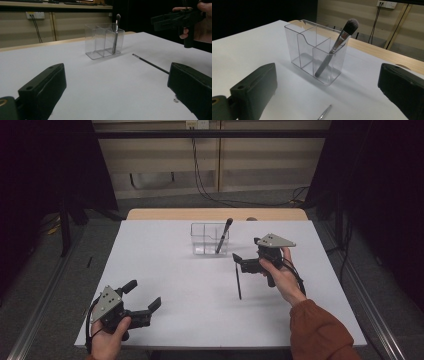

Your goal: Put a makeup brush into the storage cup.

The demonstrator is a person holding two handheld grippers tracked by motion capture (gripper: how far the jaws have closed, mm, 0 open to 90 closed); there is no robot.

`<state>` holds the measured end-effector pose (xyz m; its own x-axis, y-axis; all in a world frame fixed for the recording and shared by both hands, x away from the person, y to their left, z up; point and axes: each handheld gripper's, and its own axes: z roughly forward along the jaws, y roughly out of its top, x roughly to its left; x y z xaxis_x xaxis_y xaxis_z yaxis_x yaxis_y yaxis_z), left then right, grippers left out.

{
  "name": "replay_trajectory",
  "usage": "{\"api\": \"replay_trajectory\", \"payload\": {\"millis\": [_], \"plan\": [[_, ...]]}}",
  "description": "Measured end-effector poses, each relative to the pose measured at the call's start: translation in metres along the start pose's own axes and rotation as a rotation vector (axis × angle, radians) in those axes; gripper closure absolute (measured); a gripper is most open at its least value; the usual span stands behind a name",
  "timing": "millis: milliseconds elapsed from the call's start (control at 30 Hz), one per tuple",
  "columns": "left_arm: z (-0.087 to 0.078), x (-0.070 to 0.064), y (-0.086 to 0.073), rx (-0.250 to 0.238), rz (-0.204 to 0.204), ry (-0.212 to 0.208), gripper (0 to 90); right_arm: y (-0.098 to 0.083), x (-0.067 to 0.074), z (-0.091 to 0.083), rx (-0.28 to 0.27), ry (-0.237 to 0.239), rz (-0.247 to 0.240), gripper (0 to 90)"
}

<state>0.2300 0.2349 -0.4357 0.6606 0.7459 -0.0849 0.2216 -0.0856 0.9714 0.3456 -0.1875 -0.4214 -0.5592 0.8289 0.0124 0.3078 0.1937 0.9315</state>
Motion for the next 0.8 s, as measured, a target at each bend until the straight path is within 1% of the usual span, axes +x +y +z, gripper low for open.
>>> {"api": "replay_trajectory", "payload": {"millis": [67, 133, 200, 267, 300, 333, 367, 400, 433, 533, 600, 633, 700, 767, 800], "plan": [[0.001, 0.000, 0.000, 0.000, 0.000, 0.001, 2.1, -0.001, -0.001, 0.002, 0.006, -0.001, 0.003, 1.2], [0.002, 0.001, 0.000, 0.005, 0.006, 0.007, 2.1, -0.003, -0.001, 0.004, 0.015, -0.003, -0.009, 1.2], [0.003, 0.002, 0.000, 0.009, 0.001, 0.013, 2.1, -0.004, -0.002, 0.006, 0.021, -0.007, 0.000, 1.9], [0.004, 0.003, 0.000, 0.007, 0.001, 0.018, 2.1, -0.005, -0.002, 0.007, 0.028, -0.001, -0.005, 2.1], [0.005, 0.003, 0.001, 0.012, 0.011, 0.027, 2.1, -0.005, -0.001, 0.007, 0.034, 0.000, -0.008, 2.4], [0.006, 0.004, 0.001, 0.012, 0.014, 0.032, 2.1, -0.005, -0.001, 0.008, 0.037, 0.006, -0.001, 3.0], [0.007, 0.005, 0.002, 0.005, 0.006, 0.031, 2.1, -0.005, -0.001, 0.008, 0.041, 0.013, 0.003, 3.1], [0.009, 0.006, 0.002, 0.002, -0.001, 0.032, 2.1, -0.005, -0.002, 0.009, 0.053, 0.024, 0.006, 3.1], [0.010, 0.007, 0.002, 0.004, 0.003, 0.032, 2.1, -0.004, -0.002, 0.009, 0.072, 0.031, 0.020, 3.0], [0.010, 0.007, 0.002, 0.007, 0.002, 0.031, 2.2, -0.002, -0.003, 0.012, 0.116, 0.041, 0.001, 1.6], [0.009, 0.007, 0.002, 0.003, 0.002, 0.037, 2.2, -0.001, -0.003, 0.013, 0.137, 0.048, 0.003, 1.6], [0.008, 0.007, 0.002, 0.002, 0.003, 0.035, 2.2, 0.001, -0.003, 0.014, 0.153, 0.052, -0.005, 1.5], [0.007, 0.007, 0.001, 0.003, 0.002, 0.038, 2.1, 0.003, -0.004, 0.015, 0.185, 0.072, -0.015, 1.7], [0.006, 0.008, 0.002, 0.004, 0.006, 0.039, 2.2, 0.005, -0.003, 0.015, 0.226, 0.086, -0.007, 3.2], [0.005, 0.008, 0.003, 0.002, 0.011, 0.043, 2.2, 0.007, -0.004, 0.016, 0.263, 0.100, 0.000, 2.3]]}}
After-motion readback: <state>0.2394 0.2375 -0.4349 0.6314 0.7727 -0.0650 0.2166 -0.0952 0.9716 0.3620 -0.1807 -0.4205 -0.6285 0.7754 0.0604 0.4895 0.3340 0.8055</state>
